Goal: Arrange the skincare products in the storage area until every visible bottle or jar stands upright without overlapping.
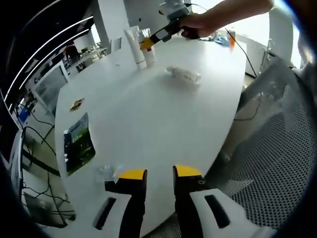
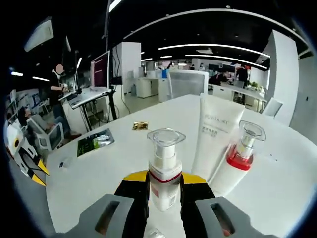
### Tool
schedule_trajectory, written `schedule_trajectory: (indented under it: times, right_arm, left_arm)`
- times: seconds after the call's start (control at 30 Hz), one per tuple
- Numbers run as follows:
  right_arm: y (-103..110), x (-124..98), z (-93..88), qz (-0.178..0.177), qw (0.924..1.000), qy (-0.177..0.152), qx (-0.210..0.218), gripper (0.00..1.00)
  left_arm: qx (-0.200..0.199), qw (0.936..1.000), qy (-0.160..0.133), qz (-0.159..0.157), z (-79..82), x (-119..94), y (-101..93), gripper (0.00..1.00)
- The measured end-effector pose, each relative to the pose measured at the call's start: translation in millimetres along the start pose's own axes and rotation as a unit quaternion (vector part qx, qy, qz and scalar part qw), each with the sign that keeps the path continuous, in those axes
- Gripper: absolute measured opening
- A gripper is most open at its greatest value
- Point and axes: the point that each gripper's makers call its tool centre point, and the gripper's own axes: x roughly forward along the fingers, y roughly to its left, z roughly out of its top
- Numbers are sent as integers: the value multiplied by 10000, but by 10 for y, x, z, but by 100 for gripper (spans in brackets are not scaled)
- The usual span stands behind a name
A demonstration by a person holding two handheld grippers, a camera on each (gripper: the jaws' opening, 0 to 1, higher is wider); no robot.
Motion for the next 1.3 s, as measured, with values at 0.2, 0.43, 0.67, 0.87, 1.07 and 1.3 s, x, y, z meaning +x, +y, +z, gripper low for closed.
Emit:
schedule_trajectory:
  times: [0.2, 0.43, 0.67, 0.87, 1.07, 1.3]
  right_arm:
    - [-12, 87, -43, 55, 10000, -32, -43, 18]
    - [-66, 172, -147, 82, 9999, -55, 39, 18]
    - [-137, 225, -246, 41, 10000, 41, 34, 18]
    - [-145, 287, -243, 60, 10000, 11, -34, 18]
    - [-140, 332, -264, 76, 9999, 10, -80, 18]
    - [-117, 343, -274, 87, 9998, -107, -135, 18]
  left_arm:
    - [-2, 10000, 12, -26, -1, 5, -12, 18]
    - [-49, 9999, -1, -105, 5, 10, -46, 19]
    - [-101, 9998, 16, -172, -2, 17, -67, 18]
    - [-115, 9997, 41, -201, -11, 22, -73, 19]
    - [-134, 9997, 73, -215, -25, 29, -76, 18]
    - [-136, 9996, 85, -238, -27, 31, -83, 18]
